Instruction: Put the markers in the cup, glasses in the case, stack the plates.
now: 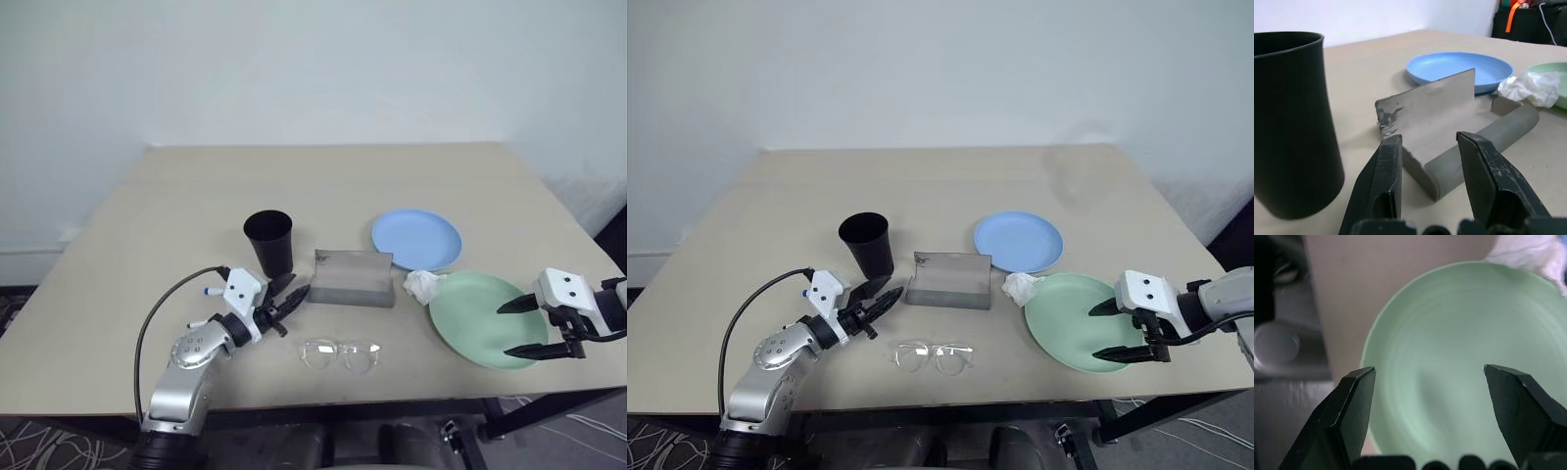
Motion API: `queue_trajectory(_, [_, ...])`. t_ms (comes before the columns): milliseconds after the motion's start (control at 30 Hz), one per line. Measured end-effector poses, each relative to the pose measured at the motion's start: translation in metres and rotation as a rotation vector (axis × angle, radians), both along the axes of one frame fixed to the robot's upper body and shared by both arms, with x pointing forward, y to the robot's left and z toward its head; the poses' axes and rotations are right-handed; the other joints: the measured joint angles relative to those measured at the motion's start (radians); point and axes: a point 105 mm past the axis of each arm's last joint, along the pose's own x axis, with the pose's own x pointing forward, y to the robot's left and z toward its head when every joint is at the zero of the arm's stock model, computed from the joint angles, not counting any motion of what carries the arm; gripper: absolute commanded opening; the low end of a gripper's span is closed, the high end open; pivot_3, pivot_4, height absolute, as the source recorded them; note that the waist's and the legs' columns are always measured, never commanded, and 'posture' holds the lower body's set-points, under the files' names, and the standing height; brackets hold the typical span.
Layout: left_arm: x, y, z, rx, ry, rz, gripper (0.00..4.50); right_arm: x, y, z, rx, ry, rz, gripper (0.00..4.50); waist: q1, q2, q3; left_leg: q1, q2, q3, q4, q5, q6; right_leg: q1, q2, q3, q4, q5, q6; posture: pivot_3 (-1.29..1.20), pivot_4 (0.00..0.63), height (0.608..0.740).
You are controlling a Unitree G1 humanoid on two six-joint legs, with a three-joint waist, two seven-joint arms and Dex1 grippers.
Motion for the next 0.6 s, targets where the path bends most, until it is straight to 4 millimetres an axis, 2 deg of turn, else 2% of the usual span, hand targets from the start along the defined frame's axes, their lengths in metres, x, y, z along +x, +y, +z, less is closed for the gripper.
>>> queue_trajectory(133, [0.001,-0.001,0.000,0.001,-0.001,-0.005,1.78,0.001,-0.011,-0.013,-0.078,0.039,0.036,3.85,0.000,0.000,0.000,0.000,0.001,0.004,0.000,0.000,0.000,-0.001,-0.001,0.001,0.000,0.000,0.000,0.00,0.000,0.740])
queue_trajectory(333, [0.000,0.000,-0.001,0.001,-0.003,-0.003,1.78,0.035,-0.031,0.008,-0.096,-0.047,-0.071,3.85,0.000,0.000,0.000,0.004,0.006,0.016,0.000,-0.001,0.002,-0.001,-0.001,0.003,0.000,0.001,0.000,0.00,0.000,0.740])
queue_trajectory(600, [0.000,-0.001,-0.001,0.000,-0.001,-0.002,1.78,0.047,-0.040,-0.003,-0.073,-0.025,-0.159,3.85,0.000,0.000,0.000,0.005,0.007,0.020,0.001,-0.001,0.002,-0.001,-0.001,0.005,0.000,0.004,-0.001,0.00,0.000,0.740])
